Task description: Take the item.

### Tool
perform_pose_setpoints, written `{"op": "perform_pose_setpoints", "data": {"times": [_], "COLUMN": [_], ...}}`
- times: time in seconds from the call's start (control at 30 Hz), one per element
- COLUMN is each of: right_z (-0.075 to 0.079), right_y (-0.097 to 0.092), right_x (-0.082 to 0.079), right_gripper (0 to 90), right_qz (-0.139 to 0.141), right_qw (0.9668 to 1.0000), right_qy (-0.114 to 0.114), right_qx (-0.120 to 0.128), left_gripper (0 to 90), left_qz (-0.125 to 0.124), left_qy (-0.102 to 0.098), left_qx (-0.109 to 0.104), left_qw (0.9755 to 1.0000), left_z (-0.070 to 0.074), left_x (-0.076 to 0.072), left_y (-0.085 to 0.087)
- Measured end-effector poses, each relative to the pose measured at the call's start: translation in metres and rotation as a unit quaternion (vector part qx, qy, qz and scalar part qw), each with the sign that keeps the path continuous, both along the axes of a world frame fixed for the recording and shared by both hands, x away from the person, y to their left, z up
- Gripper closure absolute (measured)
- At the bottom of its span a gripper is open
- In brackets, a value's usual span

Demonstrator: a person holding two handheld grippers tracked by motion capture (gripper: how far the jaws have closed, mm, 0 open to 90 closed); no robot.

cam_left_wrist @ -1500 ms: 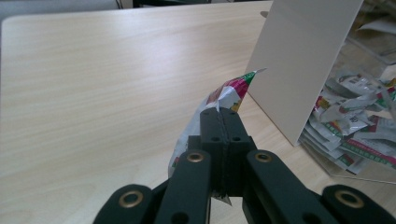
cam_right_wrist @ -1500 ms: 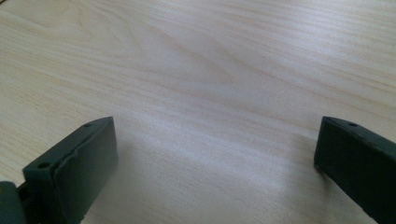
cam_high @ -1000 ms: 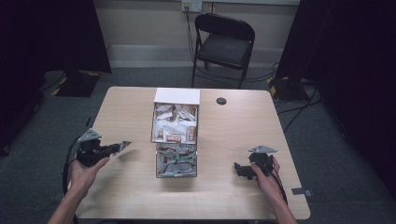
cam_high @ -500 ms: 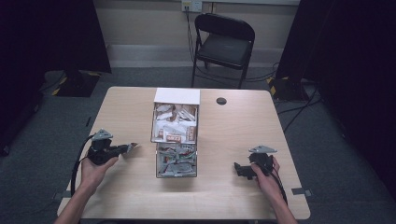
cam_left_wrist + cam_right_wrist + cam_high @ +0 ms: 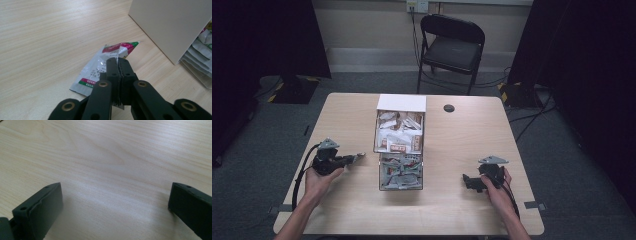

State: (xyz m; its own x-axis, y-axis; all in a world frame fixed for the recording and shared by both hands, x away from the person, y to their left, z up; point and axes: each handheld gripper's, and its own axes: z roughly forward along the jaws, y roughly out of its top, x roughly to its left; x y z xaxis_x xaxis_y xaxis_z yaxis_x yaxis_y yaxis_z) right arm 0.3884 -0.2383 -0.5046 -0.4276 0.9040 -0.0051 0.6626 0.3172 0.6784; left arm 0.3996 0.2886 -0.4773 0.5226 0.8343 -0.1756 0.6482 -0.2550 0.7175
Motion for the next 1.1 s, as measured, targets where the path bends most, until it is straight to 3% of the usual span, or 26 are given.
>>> {"op": "perform_pose_setpoints", "data": {"times": [0.13,0.5,0.8,1.1], "right_z": [0.000,0.000,0.000,0.000], "right_y": [0.000,0.000,0.000,0.000], "right_x": [0.000,0.000,0.000,0.000], "right_gripper": [0.0,0.0,0.0,0.0], "right_qz": [0.000,0.000,0.000,0.000], "right_qw": [1.0000,1.0000,1.0000,1.0000], "right_qy": [0.000,0.000,0.000,0.001], "right_qx": [0.000,0.000,0.000,0.000], "left_gripper": [86.1,79.7,62.1,32.6], "left_qz": [-0.004,-0.007,0.003,0.013], "left_qy": [0.011,0.012,0.001,-0.003], "left_qx": [-0.002,-0.009,-0.015,0.003], "left_qw": [0.9999,0.9999,0.9999,0.9999], "left_z": [-0.003,-0.001,0.002,0.009], "left_x": [0.002,0.001,0.000,0.002], "left_y": [-0.002,-0.002,-0.004,-0.004]}}
